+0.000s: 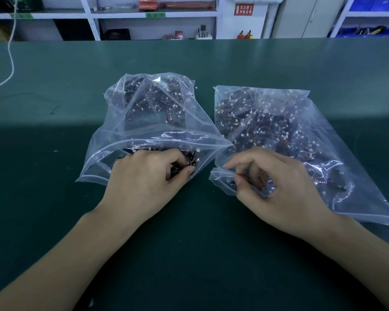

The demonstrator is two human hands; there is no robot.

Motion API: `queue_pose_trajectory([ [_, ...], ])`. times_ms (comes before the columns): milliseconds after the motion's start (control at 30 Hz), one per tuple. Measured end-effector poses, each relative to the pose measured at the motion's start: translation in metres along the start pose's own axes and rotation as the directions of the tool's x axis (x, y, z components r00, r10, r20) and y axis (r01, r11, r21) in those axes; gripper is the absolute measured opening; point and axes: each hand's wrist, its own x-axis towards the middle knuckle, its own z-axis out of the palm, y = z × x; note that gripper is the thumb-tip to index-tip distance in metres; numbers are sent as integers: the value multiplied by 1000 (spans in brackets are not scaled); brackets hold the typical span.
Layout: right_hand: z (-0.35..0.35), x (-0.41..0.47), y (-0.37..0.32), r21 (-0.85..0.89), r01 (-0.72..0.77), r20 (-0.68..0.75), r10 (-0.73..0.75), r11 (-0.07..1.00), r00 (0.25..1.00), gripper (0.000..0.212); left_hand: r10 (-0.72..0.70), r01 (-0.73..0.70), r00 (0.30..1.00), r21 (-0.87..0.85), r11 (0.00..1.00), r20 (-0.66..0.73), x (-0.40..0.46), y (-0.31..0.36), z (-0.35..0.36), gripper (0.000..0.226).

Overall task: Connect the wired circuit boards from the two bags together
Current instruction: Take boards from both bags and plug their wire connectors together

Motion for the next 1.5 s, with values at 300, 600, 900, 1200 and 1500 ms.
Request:
queue_pose_trajectory([
  [300,1,-1,0,-15,-35,30,35,999,999,27,42,-45,990,-22,999,-133,0,-3,-1,6],
  [600,2,-1,-1,-23,-57,38,58,998,998,24,125,-140,965,-53,989,-231,1,-3,0,5],
  [900,1,0,-2,-16,-70,26,70,997,997,26,315,-342,915,-71,937,-252,-4,9,-2,11],
  [1200,3,2,1,42,40,-42,-38,998,998,13,406,-435,891,-128,891,-201,-4,12,1,16],
  [1500,3,3,3,21,4,3,-4,1000,1000,12,335,-361,926,-148,921,-174,-5,13,1,21],
])
